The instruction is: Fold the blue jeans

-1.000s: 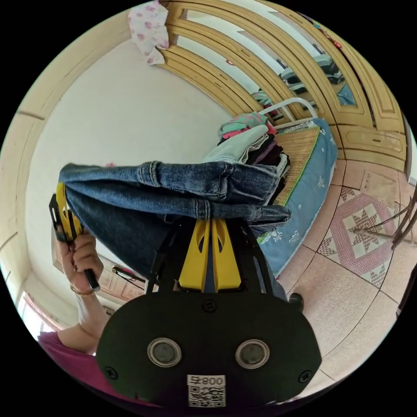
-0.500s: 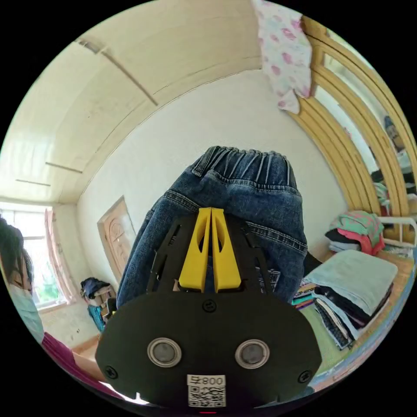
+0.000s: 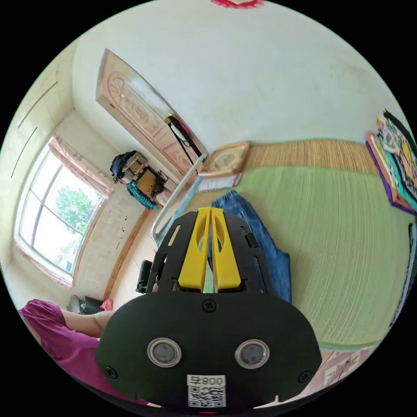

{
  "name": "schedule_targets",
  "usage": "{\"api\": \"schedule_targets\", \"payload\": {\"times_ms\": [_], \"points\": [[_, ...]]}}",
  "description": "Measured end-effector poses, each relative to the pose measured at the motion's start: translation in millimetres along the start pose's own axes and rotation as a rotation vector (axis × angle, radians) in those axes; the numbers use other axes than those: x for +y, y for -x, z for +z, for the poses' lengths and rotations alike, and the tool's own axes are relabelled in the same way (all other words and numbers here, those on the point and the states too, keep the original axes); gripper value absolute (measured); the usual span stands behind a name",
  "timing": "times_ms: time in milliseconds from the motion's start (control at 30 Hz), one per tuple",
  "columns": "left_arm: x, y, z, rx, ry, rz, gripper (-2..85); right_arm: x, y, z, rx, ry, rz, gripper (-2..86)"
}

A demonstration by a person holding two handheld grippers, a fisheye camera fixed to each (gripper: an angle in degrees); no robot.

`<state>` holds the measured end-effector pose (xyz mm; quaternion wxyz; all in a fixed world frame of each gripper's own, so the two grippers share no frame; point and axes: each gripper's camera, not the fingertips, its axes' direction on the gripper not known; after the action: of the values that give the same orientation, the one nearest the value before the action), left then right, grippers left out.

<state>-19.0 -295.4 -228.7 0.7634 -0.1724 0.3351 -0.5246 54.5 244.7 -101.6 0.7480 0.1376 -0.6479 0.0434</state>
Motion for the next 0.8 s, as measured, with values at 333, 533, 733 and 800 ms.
{"api": "schedule_targets", "payload": {"times_ms": [333, 533, 733, 800], "points": [[-29.5, 43.6, -70.0, -0.162, 0.185, 0.110, 6.8, 155.1, -106.1, 43.4, 0.179, 0.138, 0.399, -0.3], [-29.0, 77.5, -85.6, -0.221, 0.316, 0.047, 9.1, 200.5, -137.5, 78.9, 0.208, 0.204, 0.513, 2.5], [-33.1, 96.8, -94.5, -0.272, 0.389, 0.034, 8.6, 183.3, -155.6, 127.9, 0.259, 0.284, 0.456, 9.0], [-35.5, 101.6, -100.1, -0.281, 0.406, 0.029, 7.9, 169.9, -165.9, 151.2, 0.270, 0.322, 0.428, 10.4]]}}
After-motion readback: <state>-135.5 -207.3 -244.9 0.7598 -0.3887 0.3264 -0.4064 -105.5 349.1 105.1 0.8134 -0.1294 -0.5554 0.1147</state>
